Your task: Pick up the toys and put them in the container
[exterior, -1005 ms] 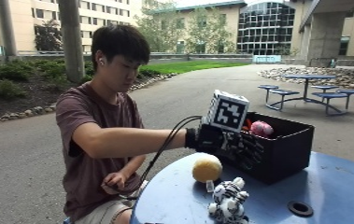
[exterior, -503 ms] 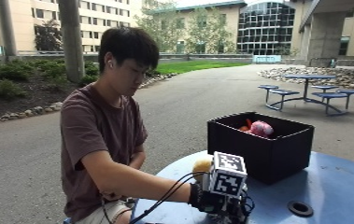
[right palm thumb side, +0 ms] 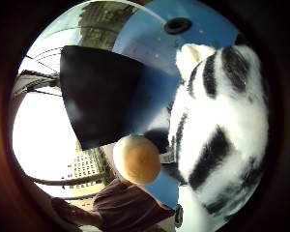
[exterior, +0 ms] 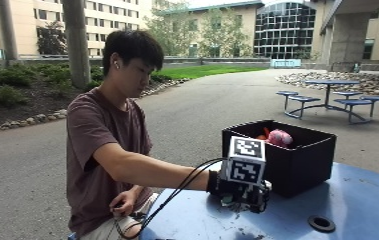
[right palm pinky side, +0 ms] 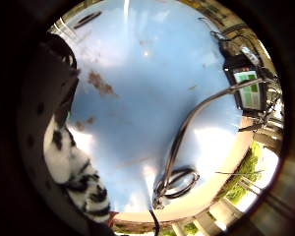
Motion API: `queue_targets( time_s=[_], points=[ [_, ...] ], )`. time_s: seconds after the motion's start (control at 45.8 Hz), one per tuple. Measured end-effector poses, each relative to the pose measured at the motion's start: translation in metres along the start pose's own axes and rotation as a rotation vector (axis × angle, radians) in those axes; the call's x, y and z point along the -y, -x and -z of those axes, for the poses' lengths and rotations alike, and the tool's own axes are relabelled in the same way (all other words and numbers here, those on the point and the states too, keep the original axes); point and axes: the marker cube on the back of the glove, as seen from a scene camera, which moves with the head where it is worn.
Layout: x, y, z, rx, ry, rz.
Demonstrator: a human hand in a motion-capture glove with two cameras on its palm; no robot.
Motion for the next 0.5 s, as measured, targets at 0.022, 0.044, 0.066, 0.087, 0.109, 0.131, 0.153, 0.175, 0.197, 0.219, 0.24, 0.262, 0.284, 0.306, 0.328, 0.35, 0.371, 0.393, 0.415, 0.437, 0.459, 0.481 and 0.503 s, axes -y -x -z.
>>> queue_targets(
  time_s=[0.022,0.044,0.066,0.087,0.109,0.131,0.153,0.175,0.197,0.219,0.24,0.262,0.284,0.306,0.328,0.35,0.371,0.393,0.415,0.437,0.459,0.481,0.503],
  points=[
    [0.0,0.005,0.011,-0.008,-0.007,-0.003],
    [-0.001,0.009,0.023,-0.017,-0.014,-0.006],
    [-0.001,0.014,0.035,-0.024,-0.021,-0.009],
    [-0.002,0.019,0.048,-0.028,-0.028,-0.009],
    [-0.003,0.023,0.06,-0.03,-0.035,-0.007],
    [-0.004,0.027,0.072,-0.029,-0.041,-0.002],
    [-0.005,0.032,0.084,-0.029,-0.047,0.004],
    [-0.006,0.037,0.095,-0.03,-0.052,0.011],
    [-0.008,0.044,0.106,-0.034,-0.058,0.017],
    [-0.009,0.052,0.117,-0.041,-0.064,0.023],
    [-0.011,0.06,0.128,-0.051,-0.071,0.029],
    [-0.012,0.069,0.139,-0.062,-0.078,0.034],
    [-0.014,0.077,0.149,-0.074,-0.085,0.038],
    [-0.015,0.086,0.158,-0.086,-0.091,0.043],
    [-0.016,0.094,0.167,-0.098,-0.098,0.049],
    [-0.016,0.103,0.176,-0.11,-0.104,0.055],
    [-0.016,0.112,0.184,-0.123,-0.111,0.061],
    [-0.016,0.12,0.192,-0.137,-0.12,0.064],
    [-0.014,0.129,0.199,-0.154,-0.131,0.065],
    [-0.013,0.139,0.205,-0.168,-0.143,0.063],
    [-0.011,0.149,0.211,-0.175,-0.154,0.062],
    [-0.009,0.159,0.217,-0.174,-0.165,0.065],
    [-0.007,0.169,0.223,-0.169,-0.174,0.072]
  ],
)
